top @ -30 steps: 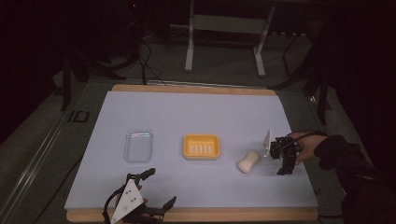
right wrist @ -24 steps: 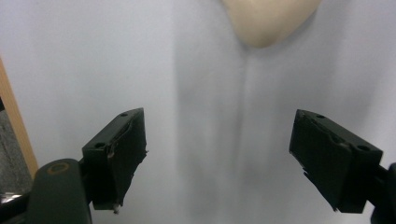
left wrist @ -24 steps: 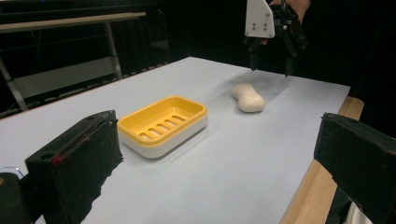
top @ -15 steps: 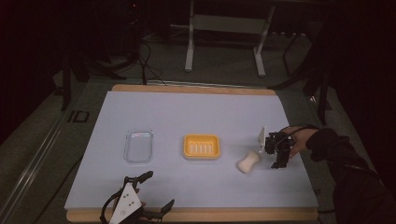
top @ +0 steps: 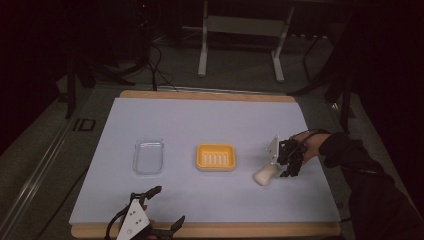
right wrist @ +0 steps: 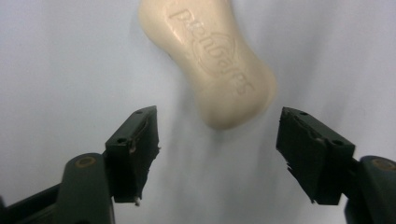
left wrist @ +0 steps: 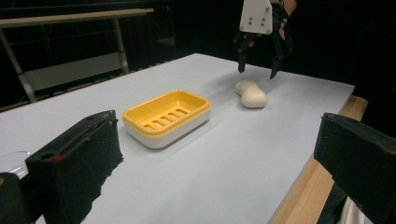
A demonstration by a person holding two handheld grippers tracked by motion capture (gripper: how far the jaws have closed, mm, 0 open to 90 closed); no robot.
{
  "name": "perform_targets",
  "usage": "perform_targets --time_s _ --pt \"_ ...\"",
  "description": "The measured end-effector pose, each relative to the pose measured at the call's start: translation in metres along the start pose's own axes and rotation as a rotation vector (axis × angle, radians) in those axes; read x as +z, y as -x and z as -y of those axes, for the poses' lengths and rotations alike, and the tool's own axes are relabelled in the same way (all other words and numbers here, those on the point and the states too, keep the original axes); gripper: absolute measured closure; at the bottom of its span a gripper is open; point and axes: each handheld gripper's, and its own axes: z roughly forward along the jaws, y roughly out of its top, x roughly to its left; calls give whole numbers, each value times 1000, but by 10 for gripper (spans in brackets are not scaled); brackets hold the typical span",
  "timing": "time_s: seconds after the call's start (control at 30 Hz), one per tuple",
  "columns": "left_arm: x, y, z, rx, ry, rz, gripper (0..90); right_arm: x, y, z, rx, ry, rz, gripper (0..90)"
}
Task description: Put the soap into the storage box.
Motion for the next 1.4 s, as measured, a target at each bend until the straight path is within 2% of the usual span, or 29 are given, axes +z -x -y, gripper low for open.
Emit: perform_targets --time_s 0.07,0.2,0.37,0.53,0.57,0.63,0.77,0.8,0.97,1.13,1.27,1.3,1.4 --pt "-2 1 0 -6 0 -6 8 3 2 -3 -23 -5 10 301" --pt "-5 0 1 -19 5 -19 8 5 4 -10 -64 -11 1 317" --pt "-10 1 2 -25 4 -30 8 8 4 -22 -124 3 12 335" --pt "-12 3 3 -28 3 -34 8 13 -2 -37 -208 -10 -10 357" --pt "-12 3 3 -28 3 -34 8 13 -2 -37 -208 -10 -10 357" --pt "-13 3 3 -29 2 -33 8 15 -4 -44 -242 -15 -25 381" --pt "-13 3 4 -27 0 -33 8 17 -3 -46 -253 -22 -41 387" --pt "-13 3 4 -28 -1 -31 8 20 -4 -46 -264 -40 -44 389" --pt "-13 4 4 -29 -5 -31 8 23 -2 -46 -266 -43 -47 393" --pt "-14 4 5 -29 -4 -34 8 31 2 -44 -264 -68 -56 407" --pt "-14 4 5 -27 -6 -33 8 34 3 -42 -251 -62 -72 455" --pt "-14 4 5 -26 -6 -32 8 35 6 -42 -232 -63 -96 470" --pt "-14 4 5 -23 -8 -33 8 35 9 -43 -192 -67 -121 473"
